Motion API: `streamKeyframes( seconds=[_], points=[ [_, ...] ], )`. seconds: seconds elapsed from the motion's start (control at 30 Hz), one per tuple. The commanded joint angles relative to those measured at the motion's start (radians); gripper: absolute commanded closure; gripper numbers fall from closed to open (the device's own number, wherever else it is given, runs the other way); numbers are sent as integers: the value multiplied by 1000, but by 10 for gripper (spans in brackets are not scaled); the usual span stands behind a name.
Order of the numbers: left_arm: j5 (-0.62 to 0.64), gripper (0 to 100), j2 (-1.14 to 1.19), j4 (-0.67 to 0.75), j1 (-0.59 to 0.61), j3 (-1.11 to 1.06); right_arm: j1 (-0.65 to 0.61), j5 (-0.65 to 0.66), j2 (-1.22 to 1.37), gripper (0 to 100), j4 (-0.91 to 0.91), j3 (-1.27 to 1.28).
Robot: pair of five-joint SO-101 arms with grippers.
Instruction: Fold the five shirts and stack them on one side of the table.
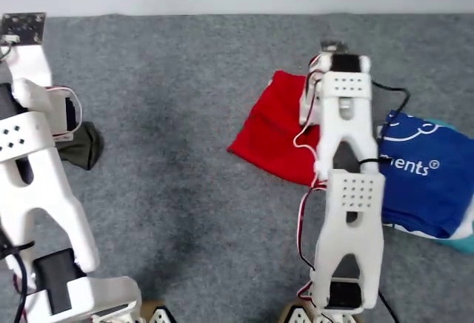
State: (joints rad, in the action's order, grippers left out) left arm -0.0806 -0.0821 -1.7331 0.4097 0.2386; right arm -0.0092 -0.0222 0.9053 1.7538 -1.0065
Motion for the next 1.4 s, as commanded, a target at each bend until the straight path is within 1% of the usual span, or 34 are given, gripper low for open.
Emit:
streamKeyframes(
  seconds=[0.0, 0.23, 0.37, 0.5, 0.77, 1.0, 1.03, 1.1, 1.17, 1.23, 1.3, 1.37],
  points=[
    [-2, 995, -38, -20, -11, 4, 33, 60, -288, 988, 44, 97],
    [-2, 995, -38, -20, -11, 4, 108, 127, -599, 988, 44, 321],
    [-2, 995, -38, -20, -11, 4, 160, 172, -716, 988, 44, 404],
    [-2, 995, -38, -20, -11, 4, 239, 238, -797, 988, 44, 486],
    [-2, 995, -38, -20, -12, 4, 463, 423, -812, 988, 38, 512],
    [0, 995, -38, -21, -51, 4, 598, 542, -664, 980, -50, 512],
    [0, 995, -38, -21, -60, 4, 610, 546, -638, 963, -59, 511],
    [0, 995, -38, -21, -75, 4, 630, 525, -598, 885, -61, 508],
    [0, 995, -38, -21, -81, 4, 645, 453, -588, 794, -56, 485],
    [0, 995, -38, -21, -81, 4, 657, 371, -588, 727, -48, 433],
    [-2, 995, -38, -21, -77, 4, 662, 327, -590, 698, -38, 361],
    [-3, 995, -43, -21, -75, 4, 656, 325, -590, 696, 10, 270]
  ],
)
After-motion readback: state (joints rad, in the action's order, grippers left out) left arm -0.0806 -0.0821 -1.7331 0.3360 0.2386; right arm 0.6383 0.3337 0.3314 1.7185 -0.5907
